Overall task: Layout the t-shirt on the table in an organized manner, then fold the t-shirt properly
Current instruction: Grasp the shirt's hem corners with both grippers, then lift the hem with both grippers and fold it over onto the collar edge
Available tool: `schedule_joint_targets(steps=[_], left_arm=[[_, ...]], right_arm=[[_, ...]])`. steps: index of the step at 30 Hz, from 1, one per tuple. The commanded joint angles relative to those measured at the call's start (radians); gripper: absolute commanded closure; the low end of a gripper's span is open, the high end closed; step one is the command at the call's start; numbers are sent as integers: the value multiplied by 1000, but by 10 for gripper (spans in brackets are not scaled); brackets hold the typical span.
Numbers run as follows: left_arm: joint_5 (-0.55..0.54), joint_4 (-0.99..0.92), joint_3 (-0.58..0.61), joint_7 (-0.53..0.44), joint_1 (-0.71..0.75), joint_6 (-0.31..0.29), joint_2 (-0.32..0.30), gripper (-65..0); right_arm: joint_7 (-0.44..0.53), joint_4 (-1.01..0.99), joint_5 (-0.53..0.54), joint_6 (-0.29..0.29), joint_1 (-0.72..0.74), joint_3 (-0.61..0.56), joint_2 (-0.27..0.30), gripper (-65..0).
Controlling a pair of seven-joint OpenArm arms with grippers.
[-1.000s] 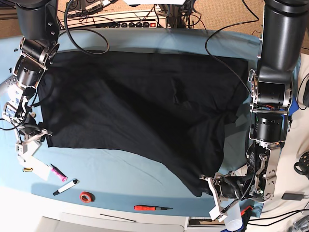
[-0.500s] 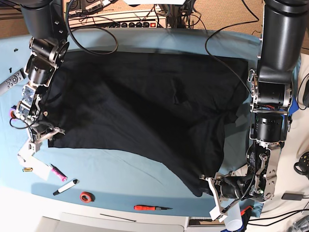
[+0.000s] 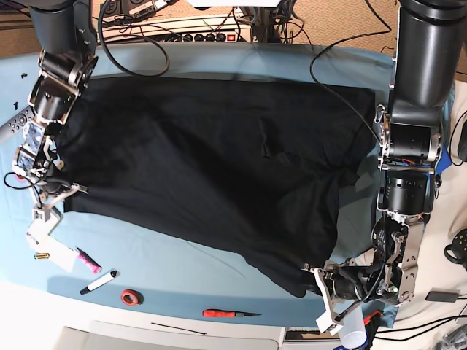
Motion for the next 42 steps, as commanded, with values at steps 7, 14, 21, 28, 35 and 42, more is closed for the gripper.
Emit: schedule_joint_targets(steps=[7, 14, 21, 28, 35, 42], left_arm=[[-17, 17, -4, -18, -47, -1, -9, 0], [-220, 19, -4, 152, -47, 1, -48, 0], [-450, 21, -4, 346, -47, 14, -124, 0], [-581, 22, -4, 379, -32, -8, -169, 0], [-672, 74, -4, 379, 100, -35, -170, 0], [-682, 323, -4, 379, 302, -43, -177, 0]], right_arm=[[-27, 222, 35, -2, 19, 2, 29, 0], [-132, 303, 129, 45, 19, 2, 29, 0], [-241, 311, 305, 135, -2, 29, 29, 0], [-306, 455, 457, 229, -152, 143, 28, 0], [-432, 628, 612, 249, -298, 306, 29, 0], [-449, 631, 666, 265, -394, 401, 29, 0]])
